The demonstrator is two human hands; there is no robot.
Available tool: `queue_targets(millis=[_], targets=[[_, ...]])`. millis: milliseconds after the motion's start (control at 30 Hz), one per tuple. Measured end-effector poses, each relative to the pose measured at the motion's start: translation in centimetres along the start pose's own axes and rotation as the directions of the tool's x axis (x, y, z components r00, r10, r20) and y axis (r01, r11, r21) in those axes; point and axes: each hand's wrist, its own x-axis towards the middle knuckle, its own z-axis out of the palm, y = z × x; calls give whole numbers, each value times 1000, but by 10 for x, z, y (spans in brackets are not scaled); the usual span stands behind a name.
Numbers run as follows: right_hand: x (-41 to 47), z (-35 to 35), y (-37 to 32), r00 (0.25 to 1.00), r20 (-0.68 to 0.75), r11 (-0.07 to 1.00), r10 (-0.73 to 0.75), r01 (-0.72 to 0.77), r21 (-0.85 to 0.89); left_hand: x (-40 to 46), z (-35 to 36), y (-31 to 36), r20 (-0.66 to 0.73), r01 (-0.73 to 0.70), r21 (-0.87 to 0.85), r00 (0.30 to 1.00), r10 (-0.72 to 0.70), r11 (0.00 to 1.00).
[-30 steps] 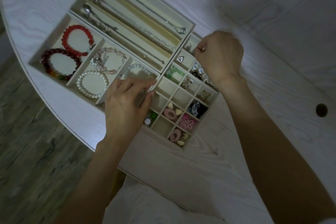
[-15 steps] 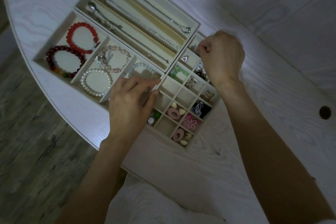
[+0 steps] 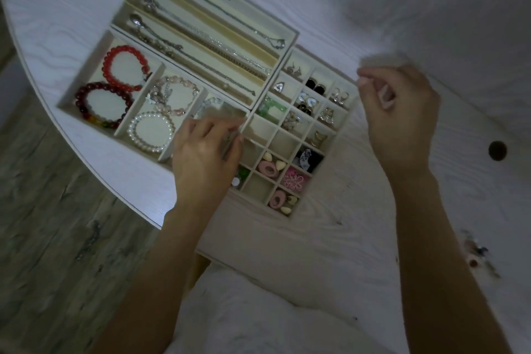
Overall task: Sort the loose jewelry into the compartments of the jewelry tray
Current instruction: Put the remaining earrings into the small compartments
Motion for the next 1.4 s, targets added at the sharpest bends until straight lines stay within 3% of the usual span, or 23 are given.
queue_targets(millis=[100,200,267,367,600,933,1200,1300,1400], targets=[[-58,-31,42,987,2,978,159,-157,-134,4,3,21,39,-96,23,995,95,995],[-109,-45,83,910,62,904,411,-397,-158,4,11,57,147,-227,-27,962,229,973],[-127,-44,99,864,94,864,495,-476,-167,-1,22,75,230,-270,-25,936,268,963],[-134,-30,103,876,109,873,470,-444,-202,-8,35,84,303,-286,21,915,267,958],[-114,-12,107,913,-12,910,408,-408,-74,-13,42,82,337,-325,56,896,289,944],[-111,-21,108,950,72,949,303,-295,-110,-13,42,87,342,-311,60,899,274,948],[-105,-29,80,943,128,921,307,-329,210,-11,32,77,223,-310,-37,924,310,950],[-87,-24,63,939,150,884,311,-343,318,-9,15,62,108,-233,-46,965,237,971],[-60,-11,40,958,199,885,205,-268,380,-9,0,34,36,-80,-42,996,82,996]])
